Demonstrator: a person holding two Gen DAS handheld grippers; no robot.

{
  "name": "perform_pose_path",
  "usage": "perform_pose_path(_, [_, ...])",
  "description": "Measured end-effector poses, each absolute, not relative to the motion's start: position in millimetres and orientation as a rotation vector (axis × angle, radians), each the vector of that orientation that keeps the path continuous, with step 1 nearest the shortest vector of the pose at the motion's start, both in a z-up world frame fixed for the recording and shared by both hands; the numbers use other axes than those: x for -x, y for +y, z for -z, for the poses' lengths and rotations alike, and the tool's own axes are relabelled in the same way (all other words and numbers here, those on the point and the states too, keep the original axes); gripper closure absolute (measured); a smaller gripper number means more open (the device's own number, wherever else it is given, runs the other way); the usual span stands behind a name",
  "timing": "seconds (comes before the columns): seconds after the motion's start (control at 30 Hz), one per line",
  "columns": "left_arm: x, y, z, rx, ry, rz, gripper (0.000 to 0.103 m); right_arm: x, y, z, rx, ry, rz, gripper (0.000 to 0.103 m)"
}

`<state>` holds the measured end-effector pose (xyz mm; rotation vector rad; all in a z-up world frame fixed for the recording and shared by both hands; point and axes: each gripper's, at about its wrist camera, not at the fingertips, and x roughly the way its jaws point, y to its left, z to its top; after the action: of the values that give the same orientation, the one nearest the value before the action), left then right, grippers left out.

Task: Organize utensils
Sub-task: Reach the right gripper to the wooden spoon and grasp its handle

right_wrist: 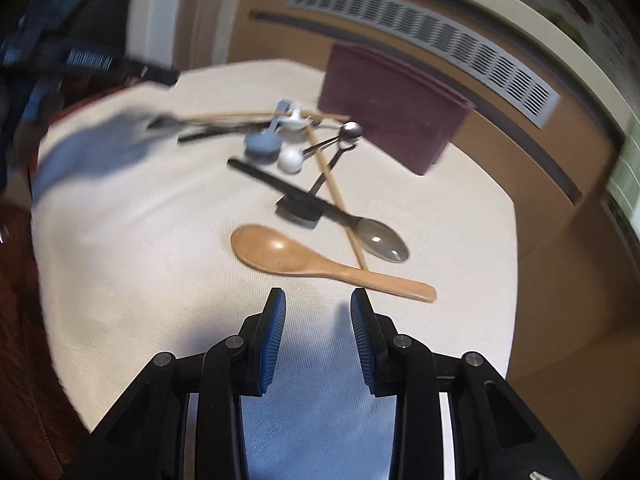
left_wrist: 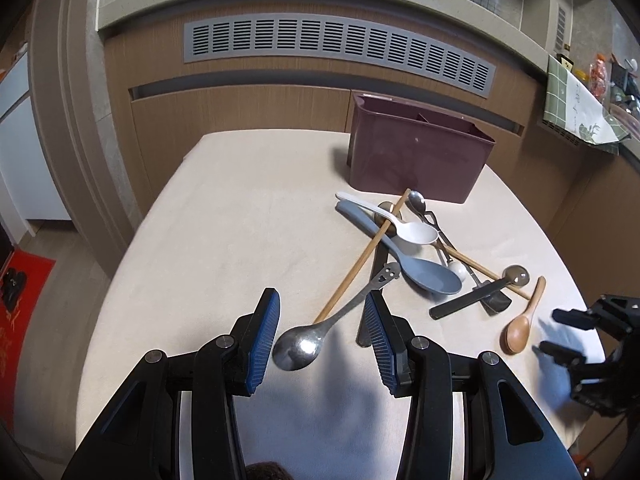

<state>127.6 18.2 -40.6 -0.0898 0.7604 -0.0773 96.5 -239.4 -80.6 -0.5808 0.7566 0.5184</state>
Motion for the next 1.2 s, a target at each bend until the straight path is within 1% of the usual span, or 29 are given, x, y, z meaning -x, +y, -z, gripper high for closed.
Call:
perform_pose_path(0.13, [-133.0, 14.9, 41.4, 0.096, 0.768, 0.092, 0.057, -111.1, -226.7, 83.7, 0.646, 0.729, -0.574, 0.075])
perform_pose_path(0.27, [-139.1, 13.2, 43.2, 0.101, 0.778, 0.097, 0.057, -140.3, -219.2, 83.9, 0.614, 0.744, -0.598, 0.075])
perform_pose_path(0.33, [-141.2, 14.2, 45.3, 0.104, 0.783, 0.100, 0.057, -159.6, -219.8, 82.9, 0.523, 0.776, -0.605, 0.074])
perform_pose_path(0.43, [-145.4, 15.9, 51.3, 0.111, 0.801, 0.114, 0.057, -179.4, -220.7, 82.9, 0.409, 0.816, -0.641, 0.071])
perform_pose_path(0.47, [-146.7, 15.7, 53.3, 0.112, 0.809, 0.119, 0.057, -184.7, -221.2, 82.5, 0.380, 0.828, -0.660, 0.068])
perform_pose_path(0.57, [-149.2, 13.4, 57.7, 0.113, 0.826, 0.133, 0.057, -190.1, -219.8, 80.1, 0.335, 0.863, -0.679, 0.067])
perform_pose_path(0.63, [-149.1, 12.0, 58.0, 0.116, 0.824, 0.147, 0.057, -189.0, -219.5, 80.3, 0.302, 0.899, -0.711, 0.068])
perform_pose_path(0.67, [-148.5, 11.7, 58.1, 0.117, 0.823, 0.151, 0.057, -189.4, -218.7, 83.5, 0.267, 0.950, -0.730, 0.068])
perform_pose_path(0.77, [-147.4, 11.4, 58.2, 0.112, 0.823, 0.153, 0.057, -182.4, -220.0, 80.5, 0.166, 0.991, -0.756, 0.068])
perform_pose_path(0.83, [-147.3, 12.9, 59.0, 0.113, 0.827, 0.150, 0.057, -176.5, -219.8, 79.0, 0.103, 1.008, -0.803, 0.070])
perform_pose_path(0.97, [-146.0, 15.8, 59.6, 0.118, 0.827, 0.141, 0.057, -163.8, -208.2, 85.1, 0.226, 0.956, -0.768, 0.071])
perform_pose_path(1.03, [-143.8, 16.7, 58.9, 0.119, 0.823, 0.140, 0.057, -161.4, -205.9, 83.4, 0.261, 0.950, -0.773, 0.068])
perform_pose_path(1.2, [-141.0, 17.9, 62.0, 0.115, 0.831, 0.141, 0.057, -159.7, -190.1, 83.2, 0.359, 0.902, -0.794, 0.067])
